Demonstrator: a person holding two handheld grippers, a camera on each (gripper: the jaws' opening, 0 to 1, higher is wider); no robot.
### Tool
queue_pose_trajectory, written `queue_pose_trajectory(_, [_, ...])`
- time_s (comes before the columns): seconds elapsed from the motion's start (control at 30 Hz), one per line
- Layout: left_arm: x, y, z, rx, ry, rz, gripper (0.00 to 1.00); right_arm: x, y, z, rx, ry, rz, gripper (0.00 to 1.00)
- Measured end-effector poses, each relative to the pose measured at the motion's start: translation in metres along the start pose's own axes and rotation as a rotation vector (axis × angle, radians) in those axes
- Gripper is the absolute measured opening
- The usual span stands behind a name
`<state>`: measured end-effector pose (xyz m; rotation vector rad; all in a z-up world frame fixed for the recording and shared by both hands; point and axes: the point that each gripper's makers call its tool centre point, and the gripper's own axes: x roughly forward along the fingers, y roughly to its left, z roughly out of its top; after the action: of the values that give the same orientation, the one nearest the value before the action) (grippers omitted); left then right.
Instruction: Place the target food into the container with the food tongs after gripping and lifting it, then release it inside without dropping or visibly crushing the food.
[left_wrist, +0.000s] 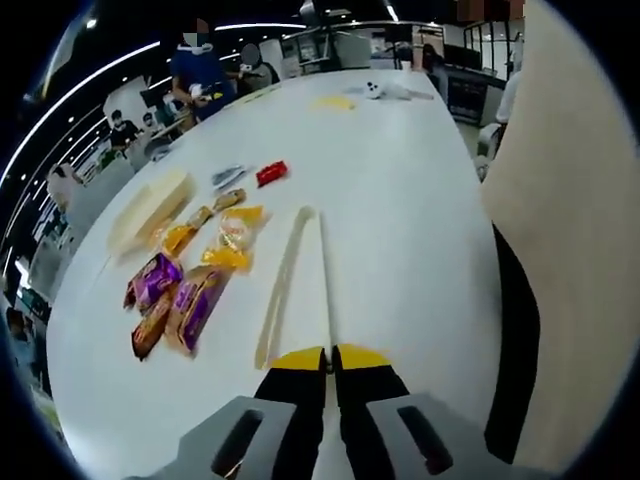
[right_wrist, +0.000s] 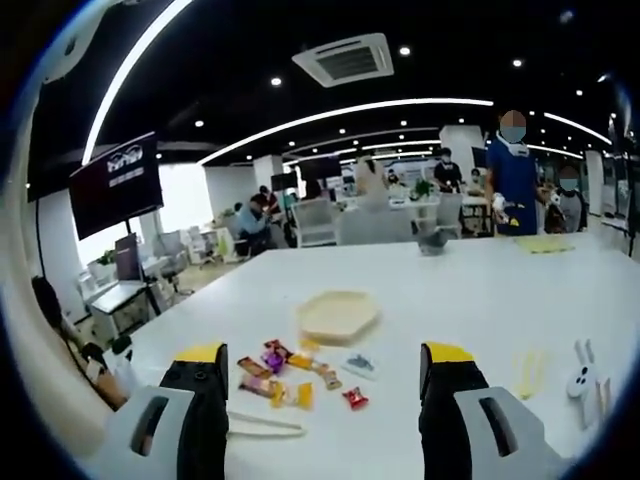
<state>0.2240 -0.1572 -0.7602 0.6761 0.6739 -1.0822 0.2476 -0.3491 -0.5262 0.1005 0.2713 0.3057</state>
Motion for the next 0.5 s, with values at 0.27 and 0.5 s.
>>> queue_pose_trajectory(0.27, [0.000,0.001,-0.001,-0.041,0.001,-0.016,0.00,-0.002,0.003,-0.002,-0.002,0.010,0.008,0.79])
queue_pose_trajectory(0.5, [-0.010,0.003,0.002,-0.054,-0.007,-0.023,0.00,-0.001,0.005,-0.003,-0.004,0.016,0.016,0.80])
